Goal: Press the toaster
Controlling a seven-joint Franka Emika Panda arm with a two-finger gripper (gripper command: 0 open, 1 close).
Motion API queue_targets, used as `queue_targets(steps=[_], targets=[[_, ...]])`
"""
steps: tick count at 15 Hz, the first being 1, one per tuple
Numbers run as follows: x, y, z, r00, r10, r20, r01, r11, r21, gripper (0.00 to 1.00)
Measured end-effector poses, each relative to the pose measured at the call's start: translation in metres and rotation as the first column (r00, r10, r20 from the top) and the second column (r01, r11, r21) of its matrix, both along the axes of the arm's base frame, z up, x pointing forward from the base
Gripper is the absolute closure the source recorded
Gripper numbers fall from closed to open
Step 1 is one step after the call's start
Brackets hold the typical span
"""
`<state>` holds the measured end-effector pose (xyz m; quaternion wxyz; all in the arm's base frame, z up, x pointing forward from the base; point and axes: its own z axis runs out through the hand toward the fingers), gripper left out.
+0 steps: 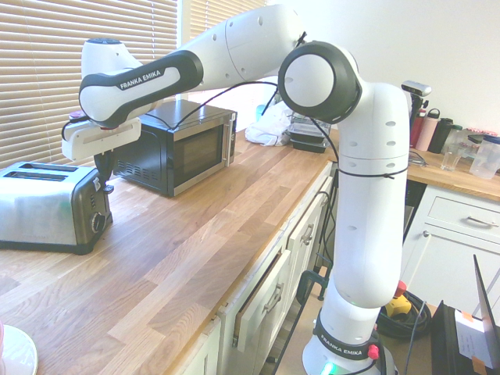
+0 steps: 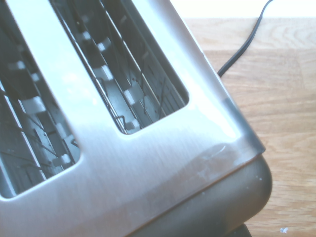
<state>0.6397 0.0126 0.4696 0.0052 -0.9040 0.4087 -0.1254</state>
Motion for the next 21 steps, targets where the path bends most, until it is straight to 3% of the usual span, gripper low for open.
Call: queue_targets(steps=[21], targets=[[0.005, -0.016, -0.061, 0.999, -0.013, -0.034, 0.013, 1.0, 0.011, 1.0]])
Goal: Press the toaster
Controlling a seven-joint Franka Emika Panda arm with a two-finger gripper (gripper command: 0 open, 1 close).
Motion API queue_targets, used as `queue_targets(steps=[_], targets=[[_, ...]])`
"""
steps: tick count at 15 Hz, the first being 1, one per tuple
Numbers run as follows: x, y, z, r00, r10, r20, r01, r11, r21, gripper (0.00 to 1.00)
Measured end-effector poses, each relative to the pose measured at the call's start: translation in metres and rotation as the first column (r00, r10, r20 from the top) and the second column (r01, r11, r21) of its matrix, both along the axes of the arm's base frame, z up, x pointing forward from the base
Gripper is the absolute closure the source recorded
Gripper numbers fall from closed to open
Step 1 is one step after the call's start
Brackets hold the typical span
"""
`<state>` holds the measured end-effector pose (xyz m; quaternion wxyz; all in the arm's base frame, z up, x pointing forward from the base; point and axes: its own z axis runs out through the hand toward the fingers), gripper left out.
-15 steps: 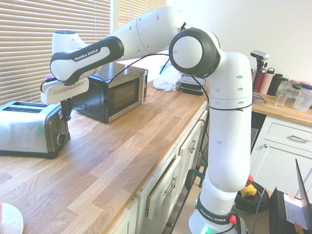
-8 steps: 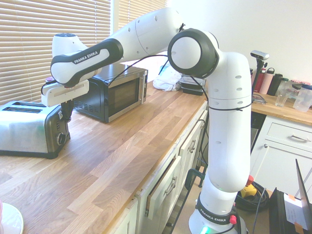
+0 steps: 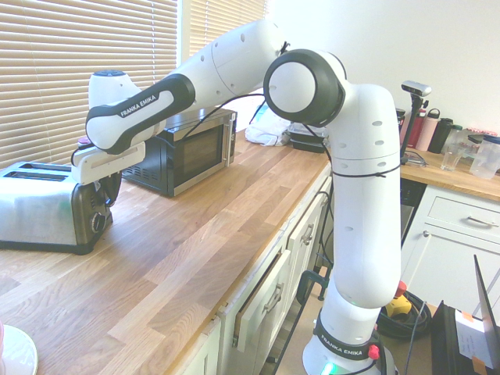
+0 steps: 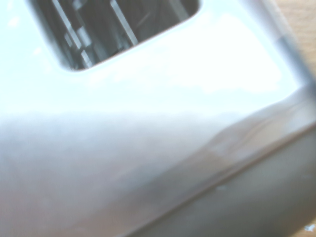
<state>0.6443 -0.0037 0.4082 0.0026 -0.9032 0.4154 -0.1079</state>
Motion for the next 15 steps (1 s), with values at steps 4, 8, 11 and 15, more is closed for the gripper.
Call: queue_targets(steps=[4, 8, 11, 15], targets=[[-0.002, -0.012, -0.01, 1.0, -0.005, -0.005, 0.005, 1.0, 0.0, 1.0], [-0.003, -0.014, -0.014, 1.0, -0.006, 0.002, 0.006, 1.0, 0.006, 1.0], [-0.004, -0.014, -0.014, 1.0, -0.006, 0.007, 0.006, 1.0, 0.006, 1.0], [-0.006, -0.014, -0.014, 1.0, -0.005, 0.014, 0.005, 1.0, 0.006, 1.0]])
